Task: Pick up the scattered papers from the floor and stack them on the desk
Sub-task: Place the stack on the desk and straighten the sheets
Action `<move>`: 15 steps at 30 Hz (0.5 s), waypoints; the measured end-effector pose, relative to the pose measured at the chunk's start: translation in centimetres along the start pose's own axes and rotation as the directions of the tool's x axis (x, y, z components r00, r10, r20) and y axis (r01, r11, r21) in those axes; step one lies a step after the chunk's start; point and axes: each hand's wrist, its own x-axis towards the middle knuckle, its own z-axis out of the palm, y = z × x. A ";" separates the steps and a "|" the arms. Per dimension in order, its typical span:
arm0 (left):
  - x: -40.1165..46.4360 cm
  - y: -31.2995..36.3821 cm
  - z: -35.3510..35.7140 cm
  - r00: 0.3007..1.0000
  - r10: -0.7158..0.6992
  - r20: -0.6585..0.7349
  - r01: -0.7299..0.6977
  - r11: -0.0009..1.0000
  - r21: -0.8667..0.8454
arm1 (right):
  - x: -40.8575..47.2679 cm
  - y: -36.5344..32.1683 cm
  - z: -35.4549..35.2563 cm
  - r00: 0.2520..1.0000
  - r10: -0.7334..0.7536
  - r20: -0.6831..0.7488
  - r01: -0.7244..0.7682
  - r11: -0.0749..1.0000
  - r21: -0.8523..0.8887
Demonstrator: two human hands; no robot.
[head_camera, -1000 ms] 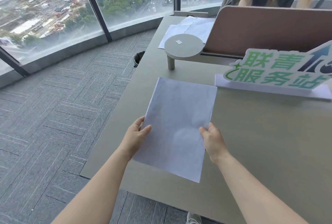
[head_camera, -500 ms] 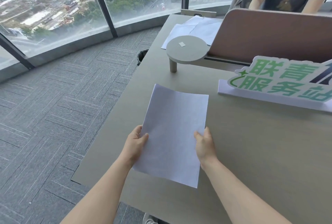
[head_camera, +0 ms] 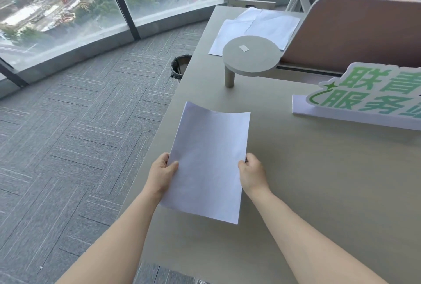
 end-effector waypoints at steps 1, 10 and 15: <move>0.5 -0.1 -0.4 1.000 0.001 0.000 -0.001 1.000 0.012 | 0.2 -0.2 0.5 1.000 -0.001 -0.001 0.001 1.000 -0.013; 4.2 -0.5 -2.8 0.997 0.041 -0.058 -0.027 0.975 0.222 | 2.0 -0.6 4.1 0.999 0.035 0.018 -0.033 0.997 -0.068; 5.3 -0.9 -3.3 0.992 0.049 -0.118 -0.005 0.937 0.349 | 2.6 -0.6 5.2 1.000 0.028 0.012 -0.026 0.994 -0.109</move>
